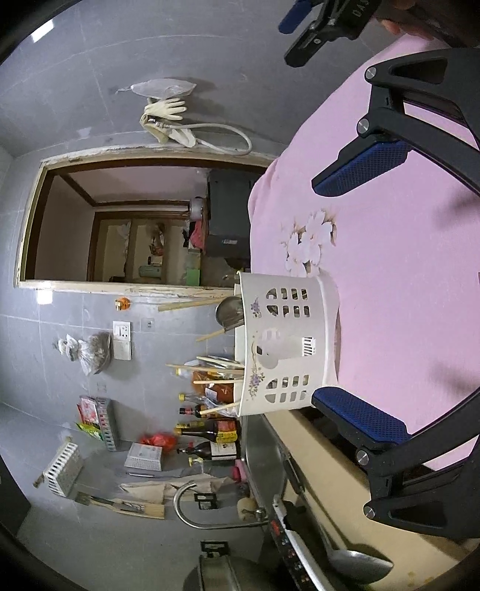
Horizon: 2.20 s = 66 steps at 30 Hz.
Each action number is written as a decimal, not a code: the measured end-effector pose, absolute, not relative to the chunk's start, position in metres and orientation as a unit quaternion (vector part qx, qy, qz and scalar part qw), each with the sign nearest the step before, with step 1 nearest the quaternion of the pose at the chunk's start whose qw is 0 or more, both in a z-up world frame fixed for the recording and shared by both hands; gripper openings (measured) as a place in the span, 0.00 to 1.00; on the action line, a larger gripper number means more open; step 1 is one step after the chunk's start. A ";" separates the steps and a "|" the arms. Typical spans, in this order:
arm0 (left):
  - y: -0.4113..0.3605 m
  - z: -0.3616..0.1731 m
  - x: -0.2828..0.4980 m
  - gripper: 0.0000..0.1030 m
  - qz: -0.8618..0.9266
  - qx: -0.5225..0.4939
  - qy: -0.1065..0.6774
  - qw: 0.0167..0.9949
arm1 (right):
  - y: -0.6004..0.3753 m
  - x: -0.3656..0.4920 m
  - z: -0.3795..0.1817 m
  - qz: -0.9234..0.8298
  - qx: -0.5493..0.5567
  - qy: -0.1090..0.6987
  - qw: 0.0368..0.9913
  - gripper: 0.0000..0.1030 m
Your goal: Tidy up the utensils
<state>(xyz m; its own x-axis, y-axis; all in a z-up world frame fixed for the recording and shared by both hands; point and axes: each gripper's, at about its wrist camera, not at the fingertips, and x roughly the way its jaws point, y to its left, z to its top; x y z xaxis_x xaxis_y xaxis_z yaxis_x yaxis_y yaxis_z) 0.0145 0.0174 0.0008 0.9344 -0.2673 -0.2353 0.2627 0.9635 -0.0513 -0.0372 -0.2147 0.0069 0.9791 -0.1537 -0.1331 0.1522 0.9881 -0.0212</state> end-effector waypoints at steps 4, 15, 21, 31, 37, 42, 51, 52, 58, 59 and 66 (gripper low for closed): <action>0.022 0.002 0.017 0.98 -0.125 -0.020 0.124 0.984 | -0.213 -0.038 0.005 -0.077 -0.011 0.068 0.995 1.00; 0.023 0.001 0.015 0.98 -0.120 -0.022 0.126 0.984 | -0.213 -0.036 0.005 -0.077 -0.010 0.074 0.994 1.00; 0.022 0.001 0.015 0.98 -0.120 -0.022 0.126 0.984 | -0.213 -0.035 0.006 -0.079 -0.011 0.072 0.994 1.00; 0.023 0.004 0.015 0.98 -0.120 -0.024 0.126 0.984 | -0.216 -0.035 0.007 -0.080 -0.010 0.072 0.994 1.00; 0.023 0.003 0.015 0.98 -0.122 -0.022 0.131 0.984 | -0.216 -0.035 0.007 -0.080 -0.009 0.073 0.994 1.00; 0.024 0.001 0.016 0.98 -0.122 -0.021 0.134 0.983 | -0.218 -0.036 0.007 -0.080 -0.008 0.075 0.994 1.00; 0.024 0.001 0.016 0.98 -0.122 -0.021 0.133 0.983 | -0.219 -0.036 0.006 -0.081 -0.008 0.074 0.994 1.00; 0.024 0.001 0.016 0.98 -0.123 -0.021 0.133 0.983 | -0.219 -0.036 0.006 -0.082 -0.008 0.074 0.994 1.00; 0.024 0.001 0.016 0.98 -0.123 -0.022 0.133 0.983 | -0.221 -0.038 0.005 -0.083 -0.007 0.073 0.994 1.00; 0.024 0.001 0.016 0.98 -0.123 -0.021 0.132 0.983 | -0.221 -0.038 0.005 -0.083 -0.007 0.072 0.994 1.00; 0.025 0.000 0.015 0.98 -0.124 -0.018 0.131 0.983 | -0.221 -0.038 0.005 -0.083 -0.006 0.073 0.994 1.00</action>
